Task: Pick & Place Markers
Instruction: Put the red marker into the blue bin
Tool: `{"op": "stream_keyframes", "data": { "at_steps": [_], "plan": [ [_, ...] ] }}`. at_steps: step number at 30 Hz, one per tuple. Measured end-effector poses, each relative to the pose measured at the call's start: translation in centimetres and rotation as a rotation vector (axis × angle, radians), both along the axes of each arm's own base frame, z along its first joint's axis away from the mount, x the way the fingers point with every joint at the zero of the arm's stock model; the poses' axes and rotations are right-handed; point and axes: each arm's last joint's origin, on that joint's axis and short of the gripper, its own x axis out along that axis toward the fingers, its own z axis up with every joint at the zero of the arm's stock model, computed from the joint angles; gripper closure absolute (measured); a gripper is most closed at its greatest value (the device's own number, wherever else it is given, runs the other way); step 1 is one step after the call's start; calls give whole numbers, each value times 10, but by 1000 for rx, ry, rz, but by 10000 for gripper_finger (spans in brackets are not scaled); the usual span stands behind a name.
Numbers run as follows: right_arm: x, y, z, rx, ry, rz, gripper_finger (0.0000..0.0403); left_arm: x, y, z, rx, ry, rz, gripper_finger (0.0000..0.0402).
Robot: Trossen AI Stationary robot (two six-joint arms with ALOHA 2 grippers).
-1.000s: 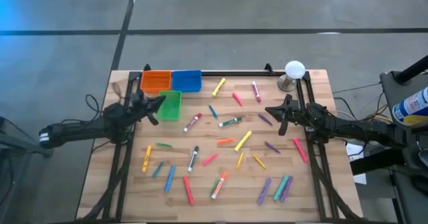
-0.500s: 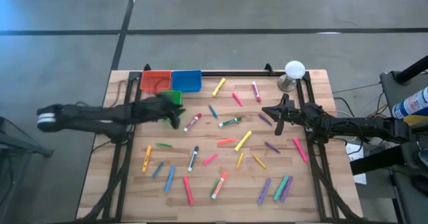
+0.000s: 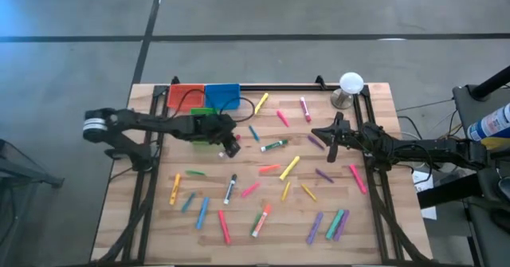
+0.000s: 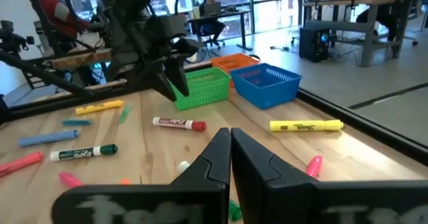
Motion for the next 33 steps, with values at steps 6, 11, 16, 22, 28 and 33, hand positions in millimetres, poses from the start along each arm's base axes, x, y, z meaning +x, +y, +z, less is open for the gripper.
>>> {"op": "stream_keyframes", "data": {
  "at_steps": [6, 11, 16, 22, 28, 33],
  "plan": [
    [0, 0, 9, -67, -72, -9, 394, 16, 4, -18, 3, 118, 21, 262],
    [-1, 0, 16, -144, -125, -13, 394, 20, 11, -33, 8, 202, 36, 262],
    [-1, 0, 17, -176, -131, -15, 394, 23, 15, -45, -38, 227, 58, 262],
    [-2, 0, 22, -217, -171, -20, 394, 25, 17, -58, -77, 257, 48, 265],
    [-2, 0, 23, -256, -172, -24, 394, 26, 17, -64, -91, 282, 22, 300],
    [-2, 0, 26, -350, -167, -41, 394, 26, 18, -59, -97, 289, 9, 343]
  ]
}}
